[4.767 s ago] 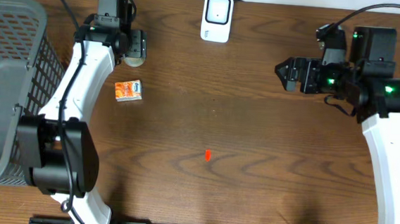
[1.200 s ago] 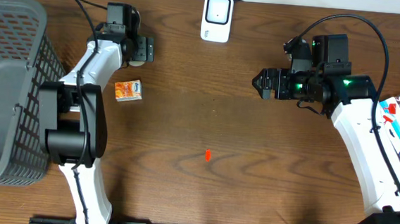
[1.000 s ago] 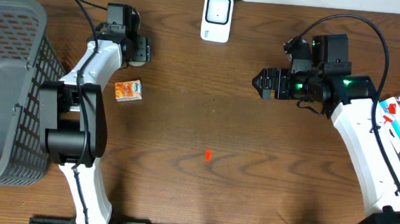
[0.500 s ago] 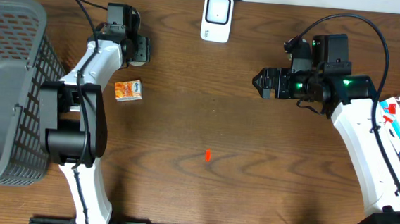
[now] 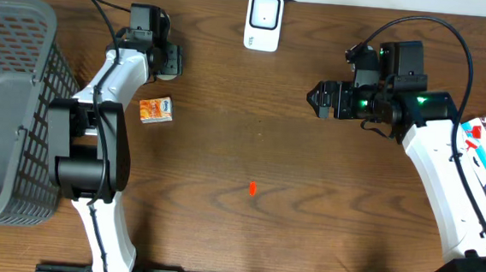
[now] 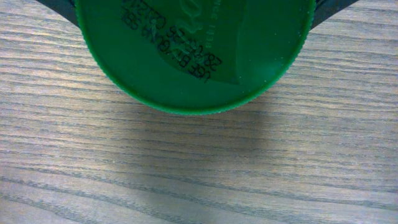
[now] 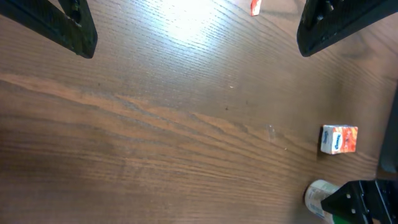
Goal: Scan the item barcode
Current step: 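Grasp the green-capped jar with the left gripper and lift it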
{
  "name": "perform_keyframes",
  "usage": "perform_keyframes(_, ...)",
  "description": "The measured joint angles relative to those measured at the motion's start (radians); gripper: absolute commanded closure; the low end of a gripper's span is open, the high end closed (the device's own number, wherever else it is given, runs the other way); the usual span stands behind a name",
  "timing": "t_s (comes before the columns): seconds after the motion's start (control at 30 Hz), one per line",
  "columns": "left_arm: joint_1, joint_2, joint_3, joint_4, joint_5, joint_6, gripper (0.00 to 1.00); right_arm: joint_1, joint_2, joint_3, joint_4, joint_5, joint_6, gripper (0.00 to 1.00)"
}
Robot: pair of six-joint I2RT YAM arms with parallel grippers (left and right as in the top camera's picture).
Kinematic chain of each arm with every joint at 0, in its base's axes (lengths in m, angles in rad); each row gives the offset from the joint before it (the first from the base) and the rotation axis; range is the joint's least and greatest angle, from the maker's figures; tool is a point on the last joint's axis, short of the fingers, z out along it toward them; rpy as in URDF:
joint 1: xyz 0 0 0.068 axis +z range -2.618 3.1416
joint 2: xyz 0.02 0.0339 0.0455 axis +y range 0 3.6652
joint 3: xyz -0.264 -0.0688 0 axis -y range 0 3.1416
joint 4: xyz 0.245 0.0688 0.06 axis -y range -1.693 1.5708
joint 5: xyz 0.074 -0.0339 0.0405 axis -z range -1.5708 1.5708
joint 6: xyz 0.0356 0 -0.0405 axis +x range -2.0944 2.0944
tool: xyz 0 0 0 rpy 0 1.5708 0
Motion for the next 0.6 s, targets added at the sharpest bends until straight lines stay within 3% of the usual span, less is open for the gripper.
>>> perform_keyframes(0.6, 0.000, -0.130, 0.000, -0.034, 0.046, 0.000, 0.54, 0.000, 0.000, 0.000, 0.010, 0.000, 0.000, 0.01)
